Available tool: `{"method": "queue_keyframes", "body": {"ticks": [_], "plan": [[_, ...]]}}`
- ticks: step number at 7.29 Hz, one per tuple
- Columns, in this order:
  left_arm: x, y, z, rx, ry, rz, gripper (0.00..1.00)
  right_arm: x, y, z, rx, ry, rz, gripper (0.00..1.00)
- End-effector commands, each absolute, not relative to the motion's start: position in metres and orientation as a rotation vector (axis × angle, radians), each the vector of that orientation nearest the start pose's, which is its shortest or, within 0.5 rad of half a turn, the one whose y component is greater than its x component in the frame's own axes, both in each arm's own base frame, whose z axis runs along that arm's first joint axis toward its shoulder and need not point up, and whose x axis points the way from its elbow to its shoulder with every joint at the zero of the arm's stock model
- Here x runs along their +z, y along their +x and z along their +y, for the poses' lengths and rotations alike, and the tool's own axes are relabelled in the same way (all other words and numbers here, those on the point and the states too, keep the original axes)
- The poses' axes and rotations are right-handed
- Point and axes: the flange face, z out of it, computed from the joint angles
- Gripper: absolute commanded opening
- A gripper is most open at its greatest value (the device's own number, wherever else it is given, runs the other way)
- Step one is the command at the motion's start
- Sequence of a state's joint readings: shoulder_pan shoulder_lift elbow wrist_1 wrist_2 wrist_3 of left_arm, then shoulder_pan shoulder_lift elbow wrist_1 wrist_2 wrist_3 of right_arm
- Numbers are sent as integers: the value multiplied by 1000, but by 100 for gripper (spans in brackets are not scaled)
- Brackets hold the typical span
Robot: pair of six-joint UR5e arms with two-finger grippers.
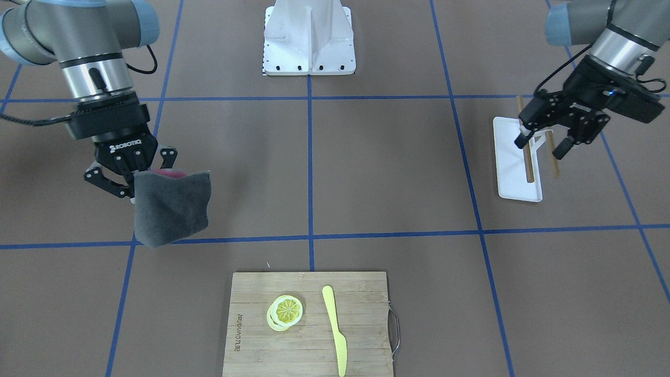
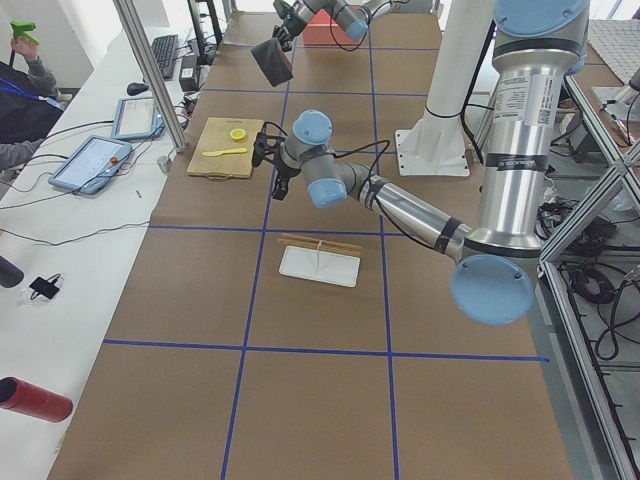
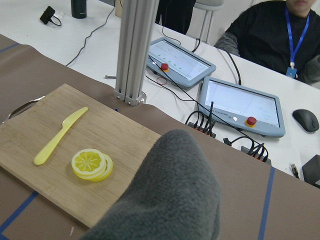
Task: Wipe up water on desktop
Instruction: 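Carry the towel with the right gripper down toward the table beside the pink bin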
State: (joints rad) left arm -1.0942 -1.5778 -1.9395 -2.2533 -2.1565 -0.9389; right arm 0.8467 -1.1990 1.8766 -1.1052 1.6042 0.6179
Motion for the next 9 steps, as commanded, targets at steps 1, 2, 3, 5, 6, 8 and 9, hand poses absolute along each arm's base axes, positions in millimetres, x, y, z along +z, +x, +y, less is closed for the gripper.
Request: {"method": "queue_keyframes", "body": {"ticks": [1, 2, 3, 5, 6, 8, 9], "plan": [[476, 81, -451, 20, 422, 906, 99, 296, -268, -560, -32, 747, -778, 0], [514, 60, -439, 95, 387, 820, 99, 309, -268, -565, -23, 706, -783, 0], [553, 34, -430, 137, 360, 760, 98, 319, -262, -564, -28, 670, -800, 0], [611, -4, -416, 192, 247, 710, 99, 342, -237, -563, -47, 606, -831, 0], [634, -14, -407, 155, 59, 694, 99, 343, -231, -562, -53, 591, -850, 0], [629, -48, -411, 4, -119, 683, 99, 361, -221, -557, -59, 561, -848, 0], [631, -56, -406, -19, -123, 685, 99, 389, -213, -546, -108, 551, -806, 0]]}}
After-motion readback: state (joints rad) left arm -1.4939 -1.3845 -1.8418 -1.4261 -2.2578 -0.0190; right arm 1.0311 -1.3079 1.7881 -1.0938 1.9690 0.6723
